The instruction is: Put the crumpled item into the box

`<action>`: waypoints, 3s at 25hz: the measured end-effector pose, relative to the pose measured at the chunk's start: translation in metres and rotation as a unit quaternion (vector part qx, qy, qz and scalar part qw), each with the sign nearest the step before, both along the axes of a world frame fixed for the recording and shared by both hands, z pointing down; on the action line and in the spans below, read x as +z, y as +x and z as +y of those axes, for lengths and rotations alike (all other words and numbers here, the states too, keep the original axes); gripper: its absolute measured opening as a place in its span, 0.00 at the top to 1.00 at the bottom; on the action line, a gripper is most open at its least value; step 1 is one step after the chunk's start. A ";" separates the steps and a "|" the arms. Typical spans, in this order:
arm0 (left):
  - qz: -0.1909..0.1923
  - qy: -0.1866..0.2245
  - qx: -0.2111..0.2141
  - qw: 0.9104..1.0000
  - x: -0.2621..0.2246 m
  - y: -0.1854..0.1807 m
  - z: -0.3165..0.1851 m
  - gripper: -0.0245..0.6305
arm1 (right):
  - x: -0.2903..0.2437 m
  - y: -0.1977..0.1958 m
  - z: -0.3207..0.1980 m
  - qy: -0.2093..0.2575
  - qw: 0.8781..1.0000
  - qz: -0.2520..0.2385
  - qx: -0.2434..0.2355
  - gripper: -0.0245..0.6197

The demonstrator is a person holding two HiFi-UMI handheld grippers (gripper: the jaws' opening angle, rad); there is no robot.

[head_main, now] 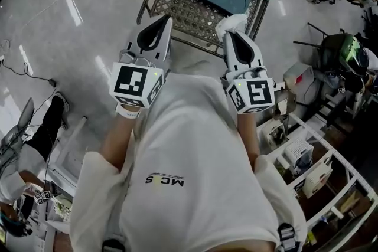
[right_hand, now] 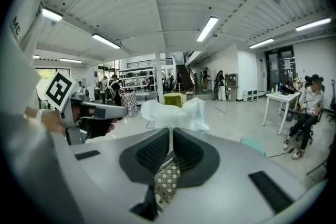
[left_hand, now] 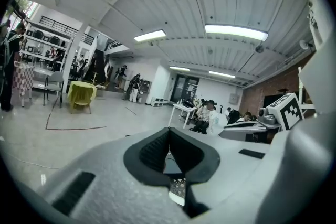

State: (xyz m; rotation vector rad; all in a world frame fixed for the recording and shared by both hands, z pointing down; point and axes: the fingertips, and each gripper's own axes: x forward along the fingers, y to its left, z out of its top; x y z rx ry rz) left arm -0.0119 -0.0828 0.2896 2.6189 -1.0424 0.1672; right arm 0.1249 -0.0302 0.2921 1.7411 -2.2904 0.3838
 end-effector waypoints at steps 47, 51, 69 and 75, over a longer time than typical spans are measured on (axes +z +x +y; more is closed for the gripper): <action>-0.026 -0.119 -0.087 0.989 0.143 -0.002 -0.101 0.93 | 0.257 -0.021 -0.231 -0.207 0.978 -0.026 -0.012 0.90; -0.027 -0.122 -0.089 0.988 0.151 -0.002 -0.102 0.93 | 0.283 -0.021 -0.235 -0.233 0.971 -0.047 0.023 0.90; -0.026 -0.120 -0.070 0.990 0.147 0.016 -0.094 0.93 | 0.279 -0.001 -0.230 -0.237 0.962 -0.108 0.086 0.90; -0.022 -0.100 -0.056 0.993 0.129 0.014 -0.085 0.93 | 0.237 0.001 -0.215 -0.191 0.974 -0.095 0.078 0.90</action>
